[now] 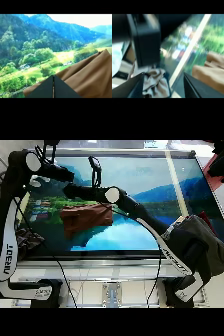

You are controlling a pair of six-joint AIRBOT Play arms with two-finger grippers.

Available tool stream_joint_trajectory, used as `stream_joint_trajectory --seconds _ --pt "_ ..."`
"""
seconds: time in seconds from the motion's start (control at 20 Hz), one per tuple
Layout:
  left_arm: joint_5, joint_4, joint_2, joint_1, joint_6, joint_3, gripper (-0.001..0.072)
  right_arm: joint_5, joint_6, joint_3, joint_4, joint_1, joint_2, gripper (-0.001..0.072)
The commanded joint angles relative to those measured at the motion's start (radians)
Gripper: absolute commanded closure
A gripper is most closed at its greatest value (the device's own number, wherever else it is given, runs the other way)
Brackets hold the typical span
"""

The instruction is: Fold the shirts.

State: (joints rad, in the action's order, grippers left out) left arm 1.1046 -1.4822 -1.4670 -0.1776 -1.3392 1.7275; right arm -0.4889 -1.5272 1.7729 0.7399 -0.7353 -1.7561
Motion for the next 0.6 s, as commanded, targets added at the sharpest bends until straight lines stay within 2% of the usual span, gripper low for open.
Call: stream_joint_trajectory --seconds 0.0,0.1,0.2,0.3,0.55 --pt "0.018 -0.002 0.002 0.003 -0.005 0.001 0.0700 -0.013 0.009 0.005 0.093 0.051 0.010 0.0172" --pt "0.019 -0.002 0.002 0.003 -0.004 0.001 0.0700 -0.132 -0.004 0.005 0.199 0.136 0.013 0.0173" --pt "0.018 -0.003 0.002 0.003 -0.004 0.001 0.0700 -0.294 -0.090 0.003 0.325 0.230 0.011 0.0173" --pt "0.010 -0.003 0.000 0.003 -0.004 0.001 0.0700 -0.408 -0.140 -0.025 0.389 0.306 0.011 0.0173" --pt "0.008 0.002 -0.018 0.003 -0.004 0.001 0.0691 -0.460 -0.117 -0.148 0.284 0.410 -0.027 0.0171"
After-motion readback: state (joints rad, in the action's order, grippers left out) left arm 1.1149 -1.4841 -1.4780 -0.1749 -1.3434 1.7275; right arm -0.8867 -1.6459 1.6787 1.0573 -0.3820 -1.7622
